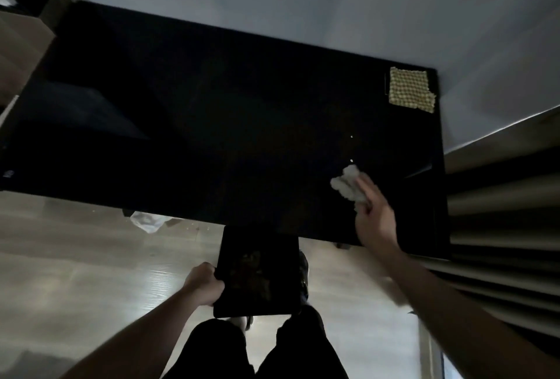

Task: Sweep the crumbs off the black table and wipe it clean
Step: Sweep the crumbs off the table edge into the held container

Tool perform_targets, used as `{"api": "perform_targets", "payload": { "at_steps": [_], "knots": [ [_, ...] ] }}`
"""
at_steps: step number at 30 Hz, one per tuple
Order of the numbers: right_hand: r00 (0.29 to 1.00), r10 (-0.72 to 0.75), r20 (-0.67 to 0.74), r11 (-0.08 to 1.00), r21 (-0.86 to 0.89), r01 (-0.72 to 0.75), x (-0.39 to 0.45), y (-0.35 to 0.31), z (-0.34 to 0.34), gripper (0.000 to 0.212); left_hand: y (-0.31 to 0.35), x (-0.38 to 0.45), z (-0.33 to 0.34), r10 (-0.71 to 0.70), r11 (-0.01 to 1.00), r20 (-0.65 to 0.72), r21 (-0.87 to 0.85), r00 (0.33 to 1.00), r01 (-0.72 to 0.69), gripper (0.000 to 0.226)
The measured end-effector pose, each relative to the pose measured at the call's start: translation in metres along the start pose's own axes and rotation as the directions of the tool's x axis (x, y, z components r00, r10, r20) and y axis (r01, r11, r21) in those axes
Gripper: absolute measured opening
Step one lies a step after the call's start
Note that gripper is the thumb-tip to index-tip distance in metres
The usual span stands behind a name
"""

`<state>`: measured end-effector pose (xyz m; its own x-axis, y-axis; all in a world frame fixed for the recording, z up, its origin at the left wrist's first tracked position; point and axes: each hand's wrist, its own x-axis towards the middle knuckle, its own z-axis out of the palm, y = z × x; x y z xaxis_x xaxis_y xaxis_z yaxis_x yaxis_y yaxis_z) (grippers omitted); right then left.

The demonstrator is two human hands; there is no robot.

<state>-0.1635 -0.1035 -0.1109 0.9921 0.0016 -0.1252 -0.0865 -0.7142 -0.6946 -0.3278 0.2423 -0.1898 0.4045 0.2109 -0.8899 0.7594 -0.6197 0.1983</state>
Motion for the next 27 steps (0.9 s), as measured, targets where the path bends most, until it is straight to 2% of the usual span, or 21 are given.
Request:
{"api": "perform_targets", "payload": {
  "at_steps": [4, 9, 10, 12, 13, 15, 19, 23, 25, 27],
  "knots": [
    [0.997, 0.062, -0.053, 0.995, -0.078, -0.066, 0.066, 0.037, -0.029, 0.056, 0.01, 0.002, 0.019, -0.026, 1.0, -0.034, -0.005, 0.999, 0.025, 0.017],
    [0.98, 0.199, -0.007, 0.973, -0.117, -0.199, 0.128, 0.058, -0.032, 0.055, 0.026, -0.005, 0.045, -0.048, 0.999, -0.087, -0.01, 0.995, 0.047, 0.018],
    [0.978, 0.204, 0.039, 0.965, -0.176, -0.194, 0.132, 0.059, -0.025, 0.058, 0.029, -0.006, 0.049, -0.057, 0.998, -0.095, -0.018, 0.994, 0.056, 0.019],
    [0.984, 0.129, 0.126, 0.951, -0.297, -0.086, 0.13, 0.064, -0.003, 0.067, 0.035, -0.008, 0.057, -0.078, 0.997, -0.107, -0.029, 0.991, 0.075, 0.02],
    [0.987, 0.074, 0.145, 0.937, -0.348, -0.019, 0.125, 0.067, 0.01, 0.072, 0.039, -0.01, 0.061, -0.085, 0.996, -0.11, -0.035, 0.99, 0.082, 0.02],
    [0.988, 0.033, 0.148, 0.929, -0.369, 0.025, 0.106, 0.069, 0.031, 0.075, 0.045, -0.012, 0.068, -0.099, 0.994, -0.111, -0.057, 0.989, 0.093, 0.019],
    [0.958, -0.151, 0.246, 0.956, -0.209, 0.204, 0.038, 0.058, 0.051, 0.073, 0.056, -0.013, 0.078, -0.113, 0.991, -0.092, -0.086, 0.989, 0.105, 0.015],
    [0.844, -0.29, 0.451, 0.94, -0.034, 0.341, -0.03, 0.065, 0.06, 0.075, 0.058, -0.007, 0.088, -0.137, 0.987, -0.056, -0.091, 0.989, 0.131, 0.03],
    [0.769, -0.324, 0.55, 0.936, 0.068, 0.345, -0.062, 0.062, 0.058, 0.076, 0.053, -0.002, 0.095, -0.146, 0.985, -0.054, -0.104, 0.988, 0.14, 0.039],
    [0.734, -0.303, 0.608, 0.953, 0.172, 0.25, -0.081, 0.057, 0.051, 0.072, 0.045, 0.009, 0.105, -0.172, 0.976, -0.051, -0.143, 0.984, 0.164, 0.045]
  ]
}}
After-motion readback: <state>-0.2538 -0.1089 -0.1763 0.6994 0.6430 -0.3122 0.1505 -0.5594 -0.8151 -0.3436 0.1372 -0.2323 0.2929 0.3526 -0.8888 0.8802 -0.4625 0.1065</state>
